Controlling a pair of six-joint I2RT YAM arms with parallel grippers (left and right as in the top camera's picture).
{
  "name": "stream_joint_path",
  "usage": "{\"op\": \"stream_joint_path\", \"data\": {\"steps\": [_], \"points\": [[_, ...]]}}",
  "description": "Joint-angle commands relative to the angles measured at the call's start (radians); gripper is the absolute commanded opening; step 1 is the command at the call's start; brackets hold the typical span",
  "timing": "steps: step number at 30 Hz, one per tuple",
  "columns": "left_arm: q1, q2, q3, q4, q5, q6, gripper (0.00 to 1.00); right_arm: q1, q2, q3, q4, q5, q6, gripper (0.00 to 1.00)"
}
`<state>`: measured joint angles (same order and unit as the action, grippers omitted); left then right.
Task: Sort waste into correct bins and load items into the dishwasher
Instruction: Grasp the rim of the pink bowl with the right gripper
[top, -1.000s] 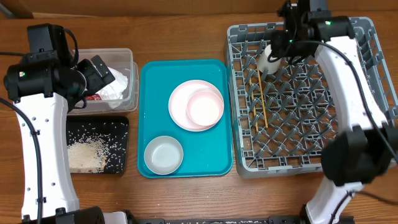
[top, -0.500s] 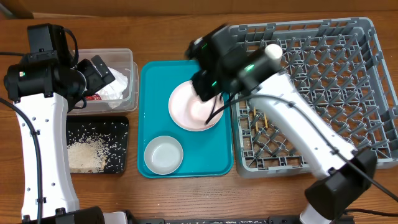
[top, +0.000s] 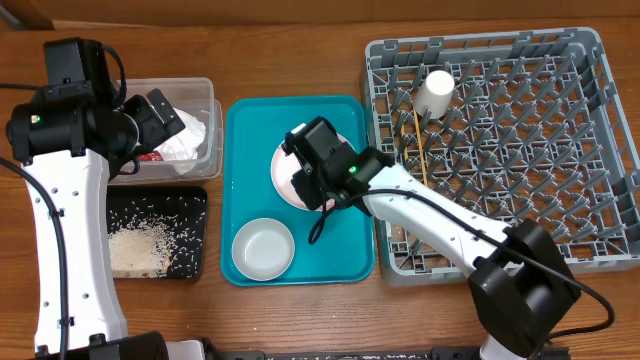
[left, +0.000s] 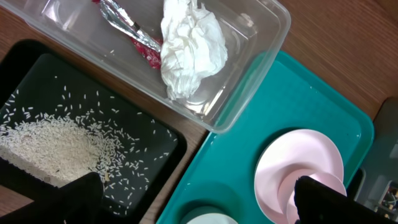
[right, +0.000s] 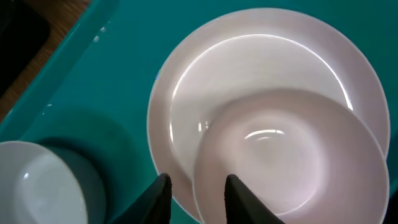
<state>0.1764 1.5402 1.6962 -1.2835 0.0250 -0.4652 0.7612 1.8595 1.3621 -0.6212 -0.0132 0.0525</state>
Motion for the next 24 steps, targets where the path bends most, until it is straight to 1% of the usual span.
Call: {"op": "stream_joint_path", "data": {"steps": [1,3,13,22,23,24], "points": [[-0.007,0.003,0.006,0.001,-0.007,0.009,1.00,0.003,0.000,-0.052,0.056,0.023,0.004,0.31],[-0.007,0.003,0.006,0.002,-0.006,0.009,1.00,0.003,0.000,-0.087,0.097,0.023,0.004,0.31],[-0.007,0.002,0.006,0.002,-0.007,0.009,1.00,0.003,0.003,-0.167,0.181,0.024,0.000,0.31],[-0.007,0.003,0.006,0.002,-0.007,0.009,1.00,0.003,0.006,-0.168,0.163,0.024,-0.002,0.29],[-0.007,0.003,0.006,0.001,-0.007,0.009,1.00,0.003,0.006,-0.168,0.158,0.024,-0.003,0.29],[-0.007,0.002,0.006,0.002,-0.007,0.009,1.00,0.003,0.006,-0.168,0.155,0.023,-0.003,0.25]]}}
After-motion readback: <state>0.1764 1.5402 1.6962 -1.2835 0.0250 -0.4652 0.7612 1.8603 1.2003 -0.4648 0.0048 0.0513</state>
